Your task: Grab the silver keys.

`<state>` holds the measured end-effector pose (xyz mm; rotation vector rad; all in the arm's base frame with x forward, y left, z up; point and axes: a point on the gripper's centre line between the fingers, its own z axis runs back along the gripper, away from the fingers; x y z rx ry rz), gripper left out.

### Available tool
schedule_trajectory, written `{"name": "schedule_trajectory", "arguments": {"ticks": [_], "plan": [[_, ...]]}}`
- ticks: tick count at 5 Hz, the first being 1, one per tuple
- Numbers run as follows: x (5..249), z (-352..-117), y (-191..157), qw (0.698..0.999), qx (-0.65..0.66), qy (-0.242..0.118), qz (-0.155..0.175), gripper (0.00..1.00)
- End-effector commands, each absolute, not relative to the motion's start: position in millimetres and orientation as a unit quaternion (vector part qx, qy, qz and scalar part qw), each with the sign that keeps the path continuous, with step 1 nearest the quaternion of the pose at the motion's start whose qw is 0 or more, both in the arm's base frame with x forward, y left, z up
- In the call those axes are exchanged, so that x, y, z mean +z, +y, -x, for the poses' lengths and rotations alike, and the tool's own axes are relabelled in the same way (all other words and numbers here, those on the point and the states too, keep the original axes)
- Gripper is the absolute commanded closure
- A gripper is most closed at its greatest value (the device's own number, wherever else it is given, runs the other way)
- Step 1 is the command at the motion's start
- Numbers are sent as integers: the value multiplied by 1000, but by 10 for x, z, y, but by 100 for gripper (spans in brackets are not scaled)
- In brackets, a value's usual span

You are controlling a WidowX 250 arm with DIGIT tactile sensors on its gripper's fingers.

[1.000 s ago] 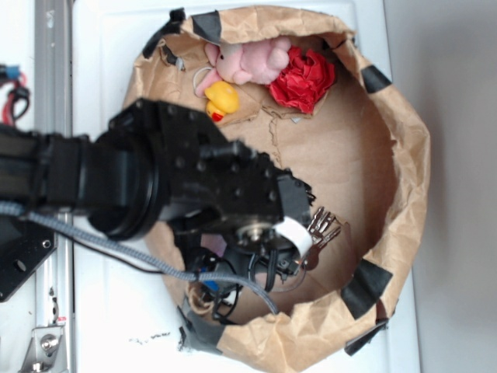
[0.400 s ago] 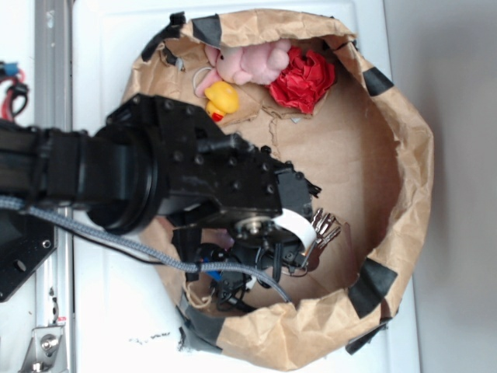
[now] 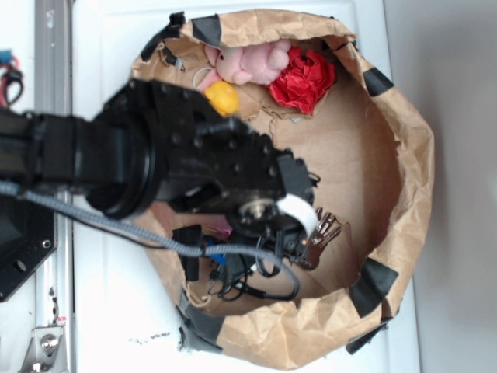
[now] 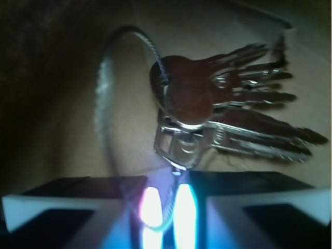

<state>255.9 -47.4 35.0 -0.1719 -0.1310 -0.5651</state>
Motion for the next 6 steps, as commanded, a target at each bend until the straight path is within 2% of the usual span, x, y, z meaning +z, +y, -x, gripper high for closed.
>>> {"name": "schedule_trajectory", "arguments": {"ticks": [1, 2, 3, 5, 6], "plan": [[1001, -2786, -309, 958, -225, -126, 121, 100], [1211, -2783, -235, 957, -214, -137, 142, 100], [1216, -2733, -267, 955, -223, -136, 142, 100], [1046, -2673, -327, 955, -241, -121, 123, 100], [1026, -2668, -314, 956, -239, -126, 117, 100]]}}
